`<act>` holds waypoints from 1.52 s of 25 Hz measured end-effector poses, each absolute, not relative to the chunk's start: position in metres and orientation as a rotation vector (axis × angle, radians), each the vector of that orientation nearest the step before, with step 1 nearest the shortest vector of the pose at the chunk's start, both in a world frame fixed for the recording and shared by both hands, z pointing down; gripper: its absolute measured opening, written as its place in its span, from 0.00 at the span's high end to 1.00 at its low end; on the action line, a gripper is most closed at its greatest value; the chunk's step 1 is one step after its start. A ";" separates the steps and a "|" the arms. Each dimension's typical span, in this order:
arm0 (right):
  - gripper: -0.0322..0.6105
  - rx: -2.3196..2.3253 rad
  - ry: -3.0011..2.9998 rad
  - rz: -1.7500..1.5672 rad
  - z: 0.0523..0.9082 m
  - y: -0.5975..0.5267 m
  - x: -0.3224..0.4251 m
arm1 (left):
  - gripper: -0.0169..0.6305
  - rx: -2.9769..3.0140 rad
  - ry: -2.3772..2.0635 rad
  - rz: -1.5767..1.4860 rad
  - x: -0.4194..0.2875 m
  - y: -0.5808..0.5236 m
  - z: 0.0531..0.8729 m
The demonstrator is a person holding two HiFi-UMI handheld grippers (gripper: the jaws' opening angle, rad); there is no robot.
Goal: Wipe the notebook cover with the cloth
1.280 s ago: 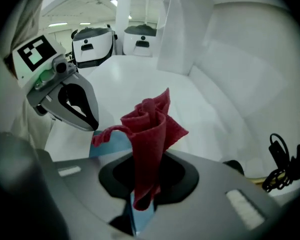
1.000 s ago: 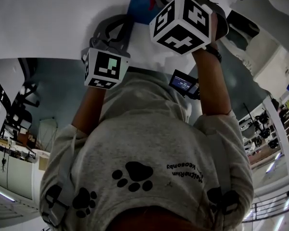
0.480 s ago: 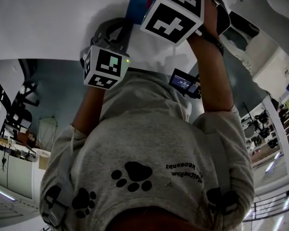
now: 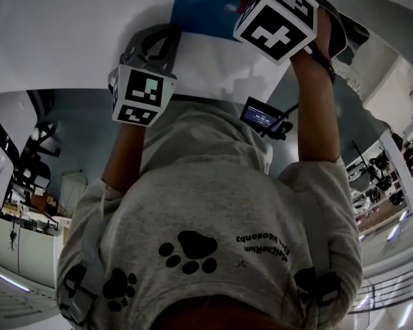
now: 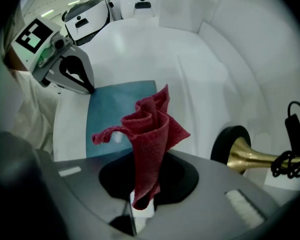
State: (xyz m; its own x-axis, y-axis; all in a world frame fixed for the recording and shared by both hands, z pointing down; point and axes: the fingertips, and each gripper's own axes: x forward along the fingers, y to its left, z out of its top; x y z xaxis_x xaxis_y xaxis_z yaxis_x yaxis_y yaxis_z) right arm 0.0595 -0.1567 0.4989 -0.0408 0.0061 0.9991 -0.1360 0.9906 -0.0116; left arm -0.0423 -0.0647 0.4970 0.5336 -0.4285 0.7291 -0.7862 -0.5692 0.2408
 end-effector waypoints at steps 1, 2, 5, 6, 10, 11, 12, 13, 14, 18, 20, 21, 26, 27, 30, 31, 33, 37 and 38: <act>0.87 0.103 -1.600 0.113 0.501 -0.157 0.066 | 0.98 2.216 -0.981 0.844 -0.042 -0.065 0.498; 0.87 0.108 -1.588 0.109 0.502 -0.157 0.073 | 0.98 2.217 -0.981 0.846 -0.042 -0.066 0.499; 0.87 0.124 -1.556 0.110 0.505 -0.159 0.091 | 0.98 2.217 -0.981 0.847 -0.043 -0.069 0.500; 0.87 0.127 -1.544 0.114 0.506 -0.159 0.098 | 0.98 2.218 -0.981 0.848 -0.044 -0.070 0.501; 0.87 0.164 -1.511 0.129 0.509 -0.160 0.123 | 0.98 2.219 -0.979 0.852 -0.044 -0.070 0.503; 0.87 0.170 -1.500 0.141 0.510 -0.159 0.129 | 0.98 2.220 -0.979 0.855 -0.044 -0.070 0.504; 0.87 0.174 -1.486 0.155 0.511 -0.158 0.136 | 0.98 2.222 -0.978 0.859 -0.044 -0.071 0.505; 0.87 0.179 -1.470 0.167 0.512 -0.157 0.144 | 0.98 2.224 -0.977 0.862 -0.044 -0.071 0.505; 0.87 0.185 -1.453 0.177 0.513 -0.157 0.152 | 0.98 2.225 -0.976 0.864 -0.043 -0.072 0.505; 0.87 0.209 -1.399 0.215 0.515 -0.151 0.183 | 0.98 2.231 -0.971 0.867 -0.041 -0.073 0.506; 0.87 0.216 -1.378 0.228 0.515 -0.149 0.193 | 0.98 2.233 -0.969 0.868 -0.041 -0.075 0.506; 0.87 0.219 -1.369 0.234 0.514 -0.148 0.198 | 0.98 2.234 -0.968 0.868 -0.042 -0.075 0.506; 0.87 0.256 -1.360 0.260 0.504 -0.143 0.211 | 0.98 2.236 -0.966 0.872 -0.041 -0.076 0.508; 0.87 0.272 -1.375 0.265 0.499 -0.143 0.210 | 0.98 2.237 -0.966 0.873 -0.040 -0.076 0.508; 0.87 0.327 -1.461 0.270 0.481 -0.146 0.192 | 0.98 2.238 -0.970 0.874 -0.040 -0.076 0.509; 0.87 0.341 -1.497 0.262 0.475 -0.148 0.183 | 0.98 2.238 -0.970 0.873 -0.039 -0.076 0.510; 0.87 0.348 -1.571 0.237 0.465 -0.149 0.158 | 0.98 2.236 -0.971 0.869 -0.038 -0.075 0.511; 0.87 0.285 -1.697 0.181 0.455 -0.145 0.099 | 0.98 2.225 -0.977 0.859 -0.040 -0.075 0.508; 0.87 0.263 -1.722 0.171 0.455 -0.143 0.084 | 0.98 2.224 -0.980 0.859 -0.040 -0.075 0.507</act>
State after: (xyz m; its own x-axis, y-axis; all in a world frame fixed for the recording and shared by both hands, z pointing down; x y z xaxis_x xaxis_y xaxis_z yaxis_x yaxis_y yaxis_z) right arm 0.0844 -0.1428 0.4547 -0.1517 -0.0782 0.9853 -0.2707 0.9620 0.0347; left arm -0.0400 -0.0749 0.5073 0.5286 -0.4270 0.7337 -0.7831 -0.5789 0.2273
